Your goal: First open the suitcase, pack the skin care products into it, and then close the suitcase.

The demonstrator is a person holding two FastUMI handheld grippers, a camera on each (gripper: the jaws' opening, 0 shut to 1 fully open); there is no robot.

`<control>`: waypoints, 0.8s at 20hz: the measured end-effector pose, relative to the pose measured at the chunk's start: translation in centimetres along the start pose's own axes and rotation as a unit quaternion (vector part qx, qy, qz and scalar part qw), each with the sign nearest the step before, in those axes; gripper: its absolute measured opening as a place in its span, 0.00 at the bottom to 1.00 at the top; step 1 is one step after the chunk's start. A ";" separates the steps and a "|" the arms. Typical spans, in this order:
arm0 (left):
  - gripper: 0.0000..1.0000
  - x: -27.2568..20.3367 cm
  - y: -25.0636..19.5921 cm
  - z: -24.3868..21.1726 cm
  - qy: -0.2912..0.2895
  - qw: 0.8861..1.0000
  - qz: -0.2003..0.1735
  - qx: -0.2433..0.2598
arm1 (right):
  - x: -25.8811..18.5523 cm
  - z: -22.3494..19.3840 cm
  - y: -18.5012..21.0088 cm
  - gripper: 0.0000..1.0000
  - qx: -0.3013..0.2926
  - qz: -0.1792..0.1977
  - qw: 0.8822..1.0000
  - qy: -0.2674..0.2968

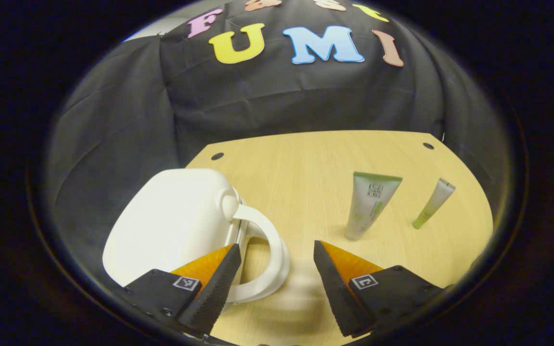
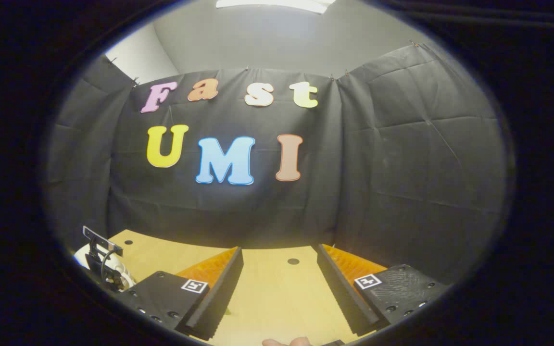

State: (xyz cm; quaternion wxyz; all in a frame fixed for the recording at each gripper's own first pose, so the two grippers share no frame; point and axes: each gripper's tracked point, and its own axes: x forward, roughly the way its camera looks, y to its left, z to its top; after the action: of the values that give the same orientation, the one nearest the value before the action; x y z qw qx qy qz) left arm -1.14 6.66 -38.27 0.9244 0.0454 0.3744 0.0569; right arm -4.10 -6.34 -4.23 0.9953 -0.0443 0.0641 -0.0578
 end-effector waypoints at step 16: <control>0.12 -1.3 -1.0 -0.9 0.075 0.993 -0.059 0.075 | 0.4 -1.0 2.2 0.94 0.018 0.020 0.999 0.019</control>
State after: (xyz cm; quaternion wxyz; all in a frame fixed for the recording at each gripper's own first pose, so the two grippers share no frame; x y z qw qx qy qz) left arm -2.61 5.53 -38.10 0.8894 0.0881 0.4481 -0.0224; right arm -3.57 -4.29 -5.49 0.9955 -0.0239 0.0830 -0.0400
